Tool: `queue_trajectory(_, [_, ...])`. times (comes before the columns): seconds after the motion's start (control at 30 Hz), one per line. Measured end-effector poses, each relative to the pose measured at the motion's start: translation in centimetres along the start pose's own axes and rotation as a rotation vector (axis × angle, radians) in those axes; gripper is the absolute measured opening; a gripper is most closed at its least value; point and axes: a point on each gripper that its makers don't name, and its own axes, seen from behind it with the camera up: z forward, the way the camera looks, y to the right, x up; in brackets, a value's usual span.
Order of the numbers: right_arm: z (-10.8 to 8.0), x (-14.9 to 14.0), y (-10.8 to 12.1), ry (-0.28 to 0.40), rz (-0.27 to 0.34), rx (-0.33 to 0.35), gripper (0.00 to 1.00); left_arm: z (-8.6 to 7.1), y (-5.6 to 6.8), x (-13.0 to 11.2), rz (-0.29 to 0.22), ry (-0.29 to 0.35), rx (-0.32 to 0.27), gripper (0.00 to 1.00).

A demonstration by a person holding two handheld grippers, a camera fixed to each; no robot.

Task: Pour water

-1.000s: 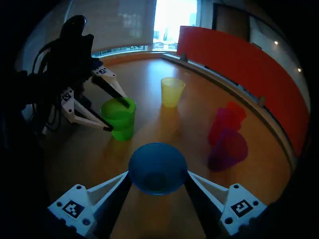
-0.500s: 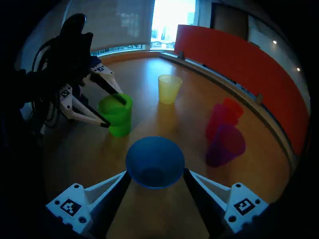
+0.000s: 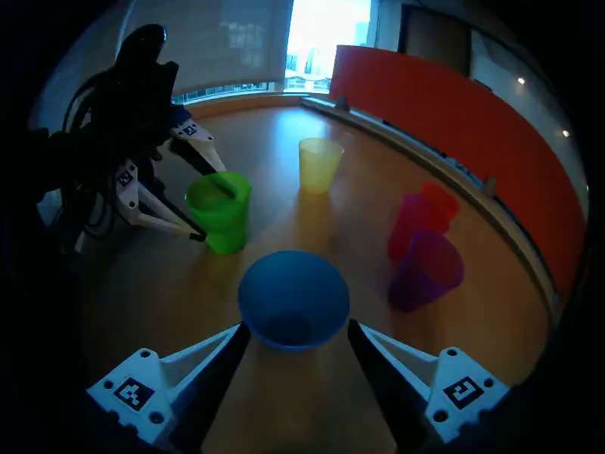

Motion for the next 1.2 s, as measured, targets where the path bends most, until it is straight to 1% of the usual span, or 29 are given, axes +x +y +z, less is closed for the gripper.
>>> queue_trajectory(0.3, [-0.6,-0.5,0.1,0.007,0.011,-0.016,1.00,-0.8,-0.2,-0.7,-0.011,-0.009,0.014,0.89])
queue_trajectory(0.5, [-1.3,-1.3,0.0,0.014,0.032,-0.028,1.00,-1.6,-0.1,-1.3,-0.008,-0.009,0.029,0.90])
queue_trajectory(0.6, [-1.7,-1.8,0.1,0.012,0.042,-0.038,1.00,-2.0,-0.2,-1.5,-0.015,-0.007,0.039,0.90])
queue_trajectory(0.9, [-3.1,-3.2,0.2,0.013,0.062,-0.065,1.00,-3.6,-0.7,-2.2,-0.050,0.004,0.070,0.90])
queue_trajectory(1.0, [-3.6,-3.4,0.1,0.021,0.071,-0.075,1.00,-4.2,-0.8,-2.3,-0.060,0.010,0.079,0.90])
queue_trajectory(1.2, [-4.7,-3.5,0.4,0.054,0.093,-0.114,1.00,-5.4,-1.5,-2.3,-0.091,0.034,0.114,0.90])
